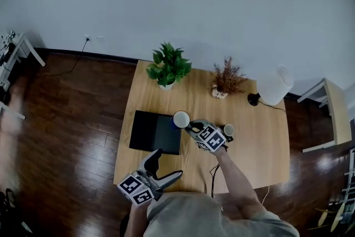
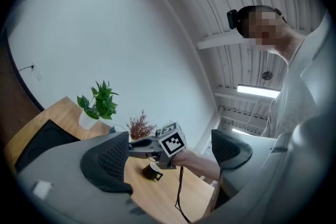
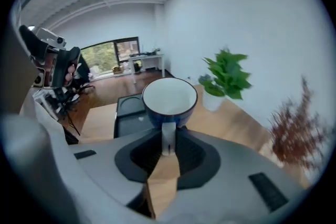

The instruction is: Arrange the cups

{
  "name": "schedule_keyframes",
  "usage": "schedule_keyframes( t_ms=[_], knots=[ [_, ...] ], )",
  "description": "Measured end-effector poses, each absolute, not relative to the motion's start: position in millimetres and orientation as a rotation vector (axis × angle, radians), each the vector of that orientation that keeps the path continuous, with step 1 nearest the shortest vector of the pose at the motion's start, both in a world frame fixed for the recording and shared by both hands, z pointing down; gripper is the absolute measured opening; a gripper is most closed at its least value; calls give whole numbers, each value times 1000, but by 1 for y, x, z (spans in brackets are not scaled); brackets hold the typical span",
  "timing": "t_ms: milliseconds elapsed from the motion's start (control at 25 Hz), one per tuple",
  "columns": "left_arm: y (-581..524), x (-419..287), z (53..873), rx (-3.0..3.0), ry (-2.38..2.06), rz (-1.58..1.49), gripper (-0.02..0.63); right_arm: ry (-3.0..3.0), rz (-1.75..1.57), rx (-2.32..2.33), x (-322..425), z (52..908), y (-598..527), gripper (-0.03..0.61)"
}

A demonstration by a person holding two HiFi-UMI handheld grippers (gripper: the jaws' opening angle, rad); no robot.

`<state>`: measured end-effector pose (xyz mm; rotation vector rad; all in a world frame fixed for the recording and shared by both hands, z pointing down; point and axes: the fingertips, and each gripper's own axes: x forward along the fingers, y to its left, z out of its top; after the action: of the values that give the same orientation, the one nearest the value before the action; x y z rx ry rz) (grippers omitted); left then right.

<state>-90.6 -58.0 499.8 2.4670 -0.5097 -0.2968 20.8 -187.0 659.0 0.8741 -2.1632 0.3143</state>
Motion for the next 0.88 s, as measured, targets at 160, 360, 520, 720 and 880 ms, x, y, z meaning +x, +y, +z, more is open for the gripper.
schedule_keyframes(
  t_ms=[160,360,520,720,880],
  knots=[
    [-58,-105,503,2454,-542,-314,477,-2191,209,654,-81,671,-224,83],
    [-55,-129,499,2438,-617,-342,477,-2138,156,529,-140,703,-247,83],
    [-57,-153,498,2421,-696,-366,477,-2110,181,516,-138,709,-252,83],
    [-55,-162,499,2410,-712,-374,477,-2110,215,498,-134,708,-250,84],
    [-55,-152,496,2426,-674,-362,477,-2097,158,572,-132,702,-251,131]
  ],
)
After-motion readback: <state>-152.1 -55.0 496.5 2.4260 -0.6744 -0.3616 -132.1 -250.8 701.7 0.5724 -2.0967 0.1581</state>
